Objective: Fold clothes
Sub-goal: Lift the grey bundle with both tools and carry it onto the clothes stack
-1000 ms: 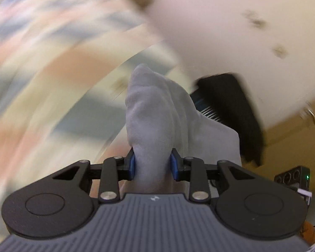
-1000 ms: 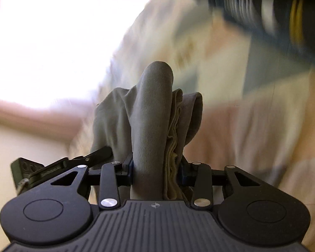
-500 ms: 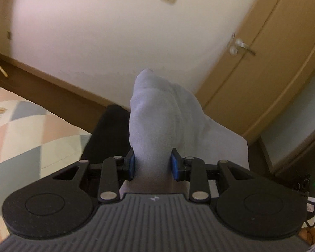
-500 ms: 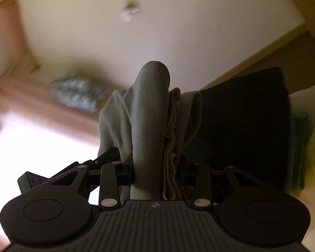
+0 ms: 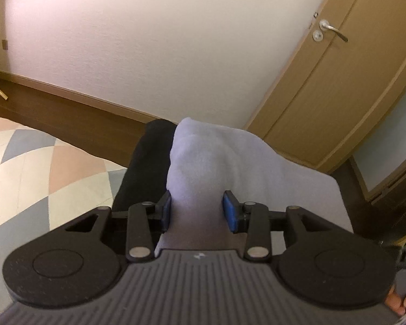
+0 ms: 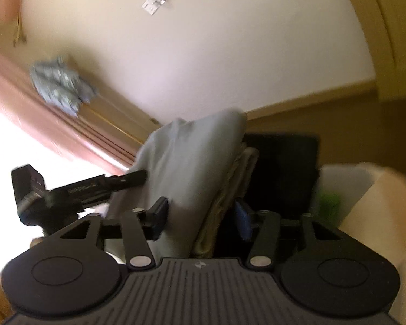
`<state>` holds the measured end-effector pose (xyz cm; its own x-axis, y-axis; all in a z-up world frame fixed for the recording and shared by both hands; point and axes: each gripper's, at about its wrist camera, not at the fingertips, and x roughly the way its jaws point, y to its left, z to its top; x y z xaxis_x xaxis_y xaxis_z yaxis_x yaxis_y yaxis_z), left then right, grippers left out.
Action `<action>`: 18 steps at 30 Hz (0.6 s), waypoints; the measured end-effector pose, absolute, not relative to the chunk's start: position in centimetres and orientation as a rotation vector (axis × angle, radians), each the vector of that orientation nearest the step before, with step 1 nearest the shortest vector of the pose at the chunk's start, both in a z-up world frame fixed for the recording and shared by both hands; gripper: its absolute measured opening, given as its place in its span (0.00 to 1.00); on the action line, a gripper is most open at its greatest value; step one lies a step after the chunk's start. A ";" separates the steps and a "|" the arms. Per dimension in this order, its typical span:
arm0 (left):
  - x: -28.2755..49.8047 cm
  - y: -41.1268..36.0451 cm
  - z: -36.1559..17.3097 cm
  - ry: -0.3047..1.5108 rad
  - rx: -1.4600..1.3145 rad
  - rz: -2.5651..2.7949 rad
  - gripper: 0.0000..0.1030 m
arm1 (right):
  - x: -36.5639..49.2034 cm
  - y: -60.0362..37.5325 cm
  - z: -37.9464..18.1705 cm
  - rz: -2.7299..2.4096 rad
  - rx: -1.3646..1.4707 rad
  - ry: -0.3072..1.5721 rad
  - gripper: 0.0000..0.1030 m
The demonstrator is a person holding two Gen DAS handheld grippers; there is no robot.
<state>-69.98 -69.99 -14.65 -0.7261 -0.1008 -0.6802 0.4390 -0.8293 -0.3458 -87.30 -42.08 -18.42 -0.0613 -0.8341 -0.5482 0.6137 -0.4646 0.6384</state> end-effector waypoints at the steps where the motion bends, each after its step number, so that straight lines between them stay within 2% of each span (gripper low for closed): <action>1: -68.9 -69.9 -13.9 0.723 0.918 -2.553 0.30 | -87.1 -41.7 -17.8 -1.762 1.077 -0.242 0.55; 7: -62.9 -65.3 -10.5 0.673 0.688 -2.505 0.29 | -83.2 -40.9 -14.1 -1.825 0.704 0.052 0.55; 11: -60.0 -62.3 -12.7 0.861 0.603 -2.390 0.29 | -79.2 -41.5 -14.3 -1.722 0.397 0.310 0.58; 14: -59.5 -61.8 -15.5 0.999 0.567 -2.321 0.28 | -79.2 -41.6 -15.2 -1.652 0.328 0.352 0.58; 18: -61.8 -62.1 -17.6 0.951 0.596 -2.293 0.26 | -80.9 -43.1 -18.1 -1.569 0.341 0.408 0.59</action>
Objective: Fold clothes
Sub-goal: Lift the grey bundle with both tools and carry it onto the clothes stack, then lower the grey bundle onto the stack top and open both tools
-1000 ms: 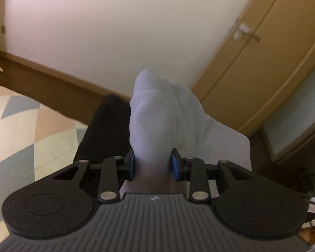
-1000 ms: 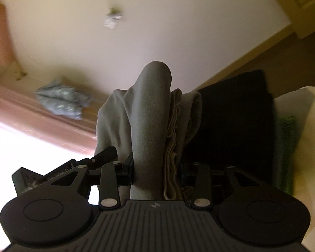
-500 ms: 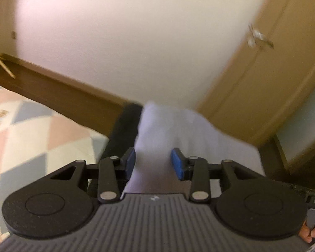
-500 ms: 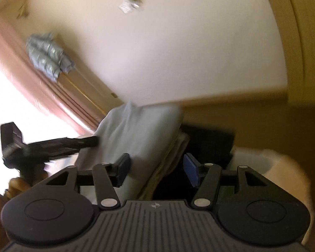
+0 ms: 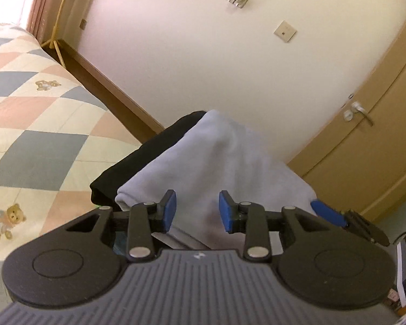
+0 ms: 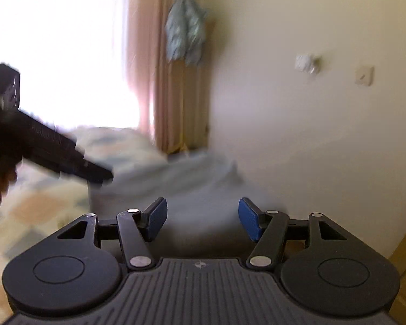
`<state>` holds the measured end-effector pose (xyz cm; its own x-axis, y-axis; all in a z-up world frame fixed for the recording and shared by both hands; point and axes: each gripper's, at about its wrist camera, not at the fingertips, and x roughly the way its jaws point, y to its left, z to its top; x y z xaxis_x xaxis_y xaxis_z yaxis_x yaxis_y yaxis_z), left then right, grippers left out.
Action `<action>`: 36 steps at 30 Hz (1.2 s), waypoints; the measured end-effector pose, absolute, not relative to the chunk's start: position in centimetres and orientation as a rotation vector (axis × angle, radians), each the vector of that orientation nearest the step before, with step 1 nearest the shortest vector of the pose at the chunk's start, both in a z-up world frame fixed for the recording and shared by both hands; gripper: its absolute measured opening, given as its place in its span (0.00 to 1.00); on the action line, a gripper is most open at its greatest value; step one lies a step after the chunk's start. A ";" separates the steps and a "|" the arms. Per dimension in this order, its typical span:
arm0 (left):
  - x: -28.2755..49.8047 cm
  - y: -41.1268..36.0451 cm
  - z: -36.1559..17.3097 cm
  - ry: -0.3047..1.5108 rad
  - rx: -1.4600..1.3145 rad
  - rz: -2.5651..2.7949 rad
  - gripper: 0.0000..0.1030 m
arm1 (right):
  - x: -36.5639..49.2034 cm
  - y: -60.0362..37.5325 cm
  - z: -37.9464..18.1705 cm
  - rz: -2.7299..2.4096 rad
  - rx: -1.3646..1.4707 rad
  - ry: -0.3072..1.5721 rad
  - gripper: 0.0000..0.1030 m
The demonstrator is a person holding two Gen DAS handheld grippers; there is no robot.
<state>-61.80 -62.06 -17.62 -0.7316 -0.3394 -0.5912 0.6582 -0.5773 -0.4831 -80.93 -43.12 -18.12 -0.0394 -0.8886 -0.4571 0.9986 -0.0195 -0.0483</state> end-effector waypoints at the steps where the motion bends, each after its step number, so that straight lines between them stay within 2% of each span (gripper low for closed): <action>1: -62.3 -62.3 -18.0 0.932 0.607 -2.287 0.25 | -81.4 -42.8 -19.1 -1.557 0.356 0.400 0.61; 3: -63.4 -62.5 -18.6 0.885 0.619 -2.280 0.17 | -82.8 -42.0 -21.4 -1.549 0.391 0.332 0.62; 7: -64.2 -62.2 -18.3 0.811 0.647 -2.257 0.17 | -82.5 -41.1 -21.8 -1.584 0.400 0.305 0.62; 12: -64.7 -61.3 -14.9 0.762 0.613 -2.326 0.18 | -82.4 -39.6 -20.0 -1.597 0.410 0.333 0.62; 17: -65.3 -59.7 -14.4 0.774 0.624 -2.327 0.18 | -82.8 -40.0 -18.4 -1.657 0.377 0.283 0.62; 20: -64.6 -56.5 -14.0 0.792 0.606 -2.351 0.18 | -83.7 -41.1 -18.9 -1.641 0.396 0.315 0.62; 27: -65.6 -48.9 -15.6 0.724 0.709 -2.402 0.18 | -85.3 -42.1 -20.4 -1.582 0.438 0.323 0.65; 29: -66.3 -48.2 -17.0 0.674 0.738 -2.368 0.21 | -85.4 -42.2 -20.8 -1.575 0.441 0.332 0.65; 31: -66.3 -48.2 -18.0 0.704 0.738 -2.326 0.22 | -85.5 -42.5 -21.3 -1.562 0.448 0.347 0.65; 36: -66.9 -48.5 -16.9 0.680 0.752 -2.273 0.24 | -86.7 -43.8 -21.1 -1.536 0.531 0.342 0.67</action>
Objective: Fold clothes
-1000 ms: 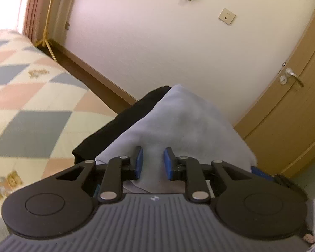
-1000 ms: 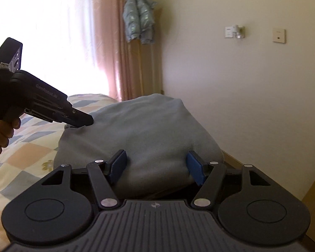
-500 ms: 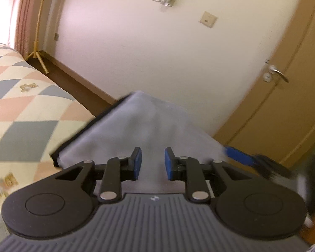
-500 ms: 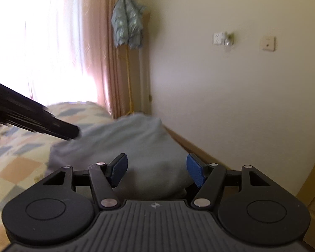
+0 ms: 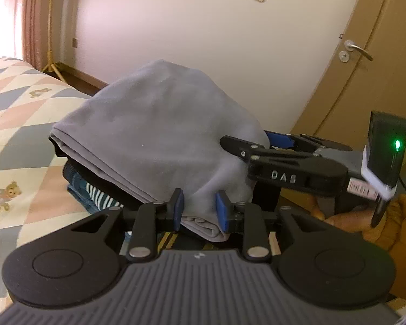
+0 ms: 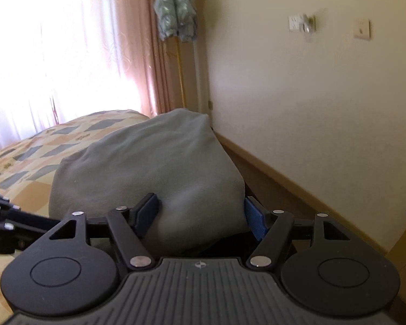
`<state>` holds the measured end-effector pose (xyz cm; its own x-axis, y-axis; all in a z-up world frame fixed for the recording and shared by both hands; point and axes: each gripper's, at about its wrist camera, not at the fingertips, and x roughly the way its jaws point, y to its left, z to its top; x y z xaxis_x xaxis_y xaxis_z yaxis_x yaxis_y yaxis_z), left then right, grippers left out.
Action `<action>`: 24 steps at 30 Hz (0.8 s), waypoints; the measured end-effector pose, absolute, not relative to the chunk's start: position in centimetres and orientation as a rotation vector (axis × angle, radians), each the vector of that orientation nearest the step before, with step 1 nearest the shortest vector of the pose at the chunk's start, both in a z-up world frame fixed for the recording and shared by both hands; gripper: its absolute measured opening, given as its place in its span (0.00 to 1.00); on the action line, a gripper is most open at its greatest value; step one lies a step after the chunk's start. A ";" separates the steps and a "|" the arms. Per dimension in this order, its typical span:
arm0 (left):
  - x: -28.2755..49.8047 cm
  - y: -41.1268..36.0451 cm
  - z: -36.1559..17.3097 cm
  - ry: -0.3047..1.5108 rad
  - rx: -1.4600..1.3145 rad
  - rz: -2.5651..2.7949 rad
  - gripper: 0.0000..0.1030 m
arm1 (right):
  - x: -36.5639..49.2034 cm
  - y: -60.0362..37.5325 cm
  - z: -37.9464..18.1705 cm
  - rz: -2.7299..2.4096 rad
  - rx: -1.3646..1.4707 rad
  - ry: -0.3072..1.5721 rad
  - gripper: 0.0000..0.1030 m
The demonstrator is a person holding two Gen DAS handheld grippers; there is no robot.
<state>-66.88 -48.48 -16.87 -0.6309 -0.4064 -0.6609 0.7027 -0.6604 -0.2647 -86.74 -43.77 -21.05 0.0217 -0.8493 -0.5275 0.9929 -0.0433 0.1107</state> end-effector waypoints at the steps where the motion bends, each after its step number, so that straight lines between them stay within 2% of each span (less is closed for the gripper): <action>1: -67.1 -48.4 -16.4 0.672 0.754 -2.266 0.23 | -87.0 -44.2 -20.6 -1.535 0.552 0.340 0.67; 9: -67.2 -47.1 -11.5 0.652 0.742 -2.167 0.24 | -87.2 -42.5 -13.3 -1.636 0.564 0.276 0.67; 11: -67.1 -47.0 -10.2 0.651 0.782 -2.104 0.35 | -87.0 -41.8 -11.8 -1.646 0.603 0.285 0.68; 12: -66.9 -46.9 -9.5 0.647 0.797 -2.077 0.38 | -86.8 -41.3 -11.1 -1.641 0.627 0.281 0.71; 17: -64.5 -46.5 -6.7 0.663 0.811 -1.995 0.42 | -84.8 -39.3 -8.9 -1.645 0.763 0.324 0.73; 20: -62.5 -45.9 -5.1 0.648 0.813 -1.982 0.49 | -83.2 -38.5 -7.5 -1.670 0.868 0.363 0.76; 24: -59.2 -44.2 -2.8 0.597 0.796 -1.993 0.62 | -80.1 -36.7 -4.6 -1.740 0.893 0.358 0.89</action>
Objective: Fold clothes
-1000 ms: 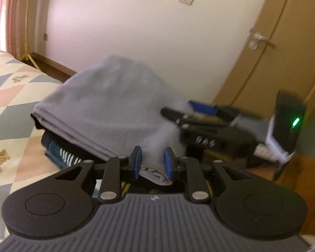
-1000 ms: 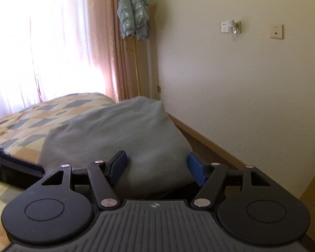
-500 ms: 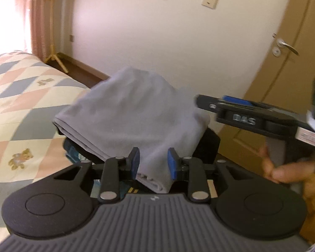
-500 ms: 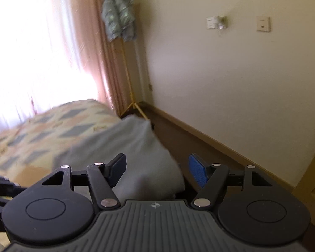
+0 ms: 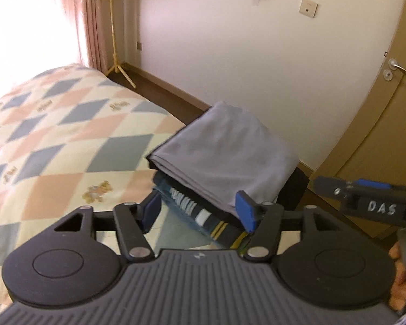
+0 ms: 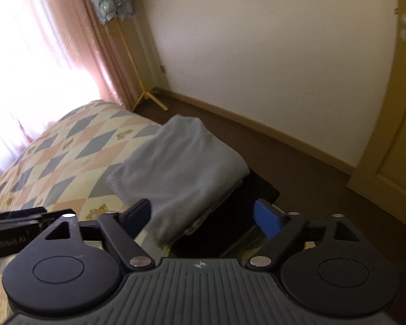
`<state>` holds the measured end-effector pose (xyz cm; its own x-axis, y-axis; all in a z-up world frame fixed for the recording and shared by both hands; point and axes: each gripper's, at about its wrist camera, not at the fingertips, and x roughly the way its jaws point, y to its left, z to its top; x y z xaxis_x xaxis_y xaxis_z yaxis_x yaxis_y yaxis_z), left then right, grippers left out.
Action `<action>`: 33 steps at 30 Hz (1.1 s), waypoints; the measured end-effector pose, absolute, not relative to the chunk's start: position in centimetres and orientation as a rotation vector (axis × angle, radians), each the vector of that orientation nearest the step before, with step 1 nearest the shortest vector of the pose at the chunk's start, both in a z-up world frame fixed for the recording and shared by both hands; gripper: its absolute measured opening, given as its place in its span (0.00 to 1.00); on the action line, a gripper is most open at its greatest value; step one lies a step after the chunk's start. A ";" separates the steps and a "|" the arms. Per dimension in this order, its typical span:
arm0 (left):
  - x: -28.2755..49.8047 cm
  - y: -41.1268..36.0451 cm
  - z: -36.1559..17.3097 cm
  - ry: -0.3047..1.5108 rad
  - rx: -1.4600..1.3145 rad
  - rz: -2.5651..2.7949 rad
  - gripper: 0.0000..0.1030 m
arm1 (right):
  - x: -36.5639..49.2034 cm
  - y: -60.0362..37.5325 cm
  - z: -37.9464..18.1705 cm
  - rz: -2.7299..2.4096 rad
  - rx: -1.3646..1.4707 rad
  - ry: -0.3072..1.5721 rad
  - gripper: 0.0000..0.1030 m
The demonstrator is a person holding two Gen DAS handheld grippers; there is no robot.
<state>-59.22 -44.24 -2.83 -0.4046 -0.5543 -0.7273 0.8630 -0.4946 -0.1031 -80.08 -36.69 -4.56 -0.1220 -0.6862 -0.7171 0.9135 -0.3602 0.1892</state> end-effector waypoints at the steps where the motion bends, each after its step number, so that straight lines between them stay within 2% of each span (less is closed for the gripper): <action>1: -58.4 -43.8 -2.3 0.587 0.792 -1.995 0.65 | -79.2 -36.2 -3.8 -1.759 0.888 0.359 0.89; 9: -52.2 -40.6 -0.4 0.534 0.798 -1.992 0.72 | -72.4 -32.3 -0.1 -1.878 0.896 0.374 0.97; 21: -47.3 -36.5 2.2 0.469 0.769 -2.097 0.84 | -64.7 -26.1 2.8 -1.985 0.856 0.360 0.98; 28: -44.7 -34.7 2.4 0.439 0.787 -2.091 0.99 | -61.8 -24.0 2.6 -2.015 0.882 0.357 0.98; 33: -43.1 -34.3 1.8 0.446 0.805 -2.083 0.99 | -60.1 -23.2 1.2 -2.000 0.935 0.383 0.98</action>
